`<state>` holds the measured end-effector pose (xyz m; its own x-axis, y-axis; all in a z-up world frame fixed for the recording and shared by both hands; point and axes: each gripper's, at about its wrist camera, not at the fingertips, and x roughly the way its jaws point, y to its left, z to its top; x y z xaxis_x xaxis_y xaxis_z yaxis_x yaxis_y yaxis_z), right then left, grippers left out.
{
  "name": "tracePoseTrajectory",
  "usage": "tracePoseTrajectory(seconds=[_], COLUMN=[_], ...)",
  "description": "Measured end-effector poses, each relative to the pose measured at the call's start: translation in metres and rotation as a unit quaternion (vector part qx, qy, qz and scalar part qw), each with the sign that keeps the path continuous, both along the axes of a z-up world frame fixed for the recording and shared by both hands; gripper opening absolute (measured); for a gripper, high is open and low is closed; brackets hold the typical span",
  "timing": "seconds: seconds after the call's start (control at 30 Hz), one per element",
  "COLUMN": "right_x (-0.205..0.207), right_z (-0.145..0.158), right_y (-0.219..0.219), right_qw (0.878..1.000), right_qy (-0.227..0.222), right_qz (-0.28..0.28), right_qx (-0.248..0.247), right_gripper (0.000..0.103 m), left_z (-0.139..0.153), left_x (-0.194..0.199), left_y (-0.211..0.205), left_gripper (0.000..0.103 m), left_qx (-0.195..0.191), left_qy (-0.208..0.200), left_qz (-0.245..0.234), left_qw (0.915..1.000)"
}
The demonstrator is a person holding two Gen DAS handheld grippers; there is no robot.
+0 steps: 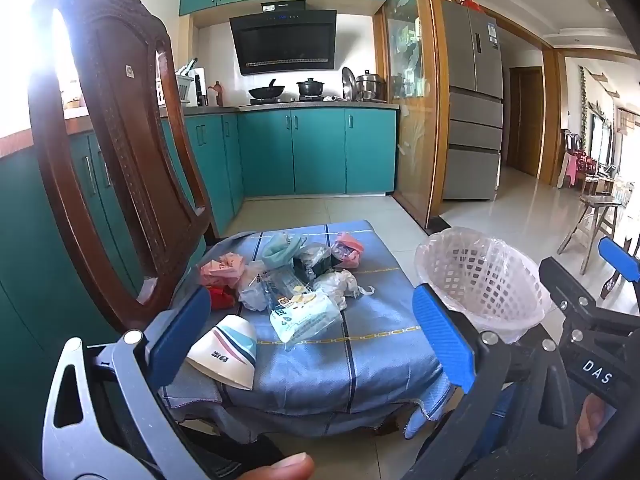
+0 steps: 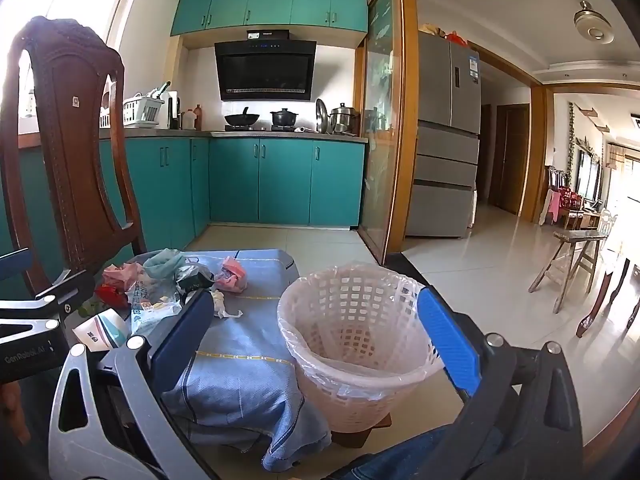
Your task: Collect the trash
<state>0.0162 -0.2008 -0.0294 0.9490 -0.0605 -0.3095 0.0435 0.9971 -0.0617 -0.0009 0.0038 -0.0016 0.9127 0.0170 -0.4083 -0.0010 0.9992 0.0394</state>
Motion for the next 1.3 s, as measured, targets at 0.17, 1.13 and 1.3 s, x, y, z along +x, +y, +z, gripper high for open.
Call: tracePoseTrajectory(seconds=[0.17,1.13,1.3], right_x=[-0.001,-0.004,-0.004], right_z=[0.002,0.008,0.007], right_y=[0.000,0.001,0.001], right_qw=[1.000,1.000,1.000], right_qy=[0.000,-0.004,-0.004], right_qz=[0.001,0.002,0.002], right_qx=[0.000,0.001,0.001], right_gripper=[0.100,0.100,0.100], left_z=[0.000,-0.003,-0.004], left_x=[0.001,-0.004,-0.003], left_y=[-0.001,-0.004,-0.003], left_gripper=[0.101,0.101,0.101], left_qx=[0.001,0.001,0.000], left_qy=[0.001,0.000,0.001], left_qz=[-0.001,0.000,-0.001], left_qw=[1.0000,1.0000,1.0000])
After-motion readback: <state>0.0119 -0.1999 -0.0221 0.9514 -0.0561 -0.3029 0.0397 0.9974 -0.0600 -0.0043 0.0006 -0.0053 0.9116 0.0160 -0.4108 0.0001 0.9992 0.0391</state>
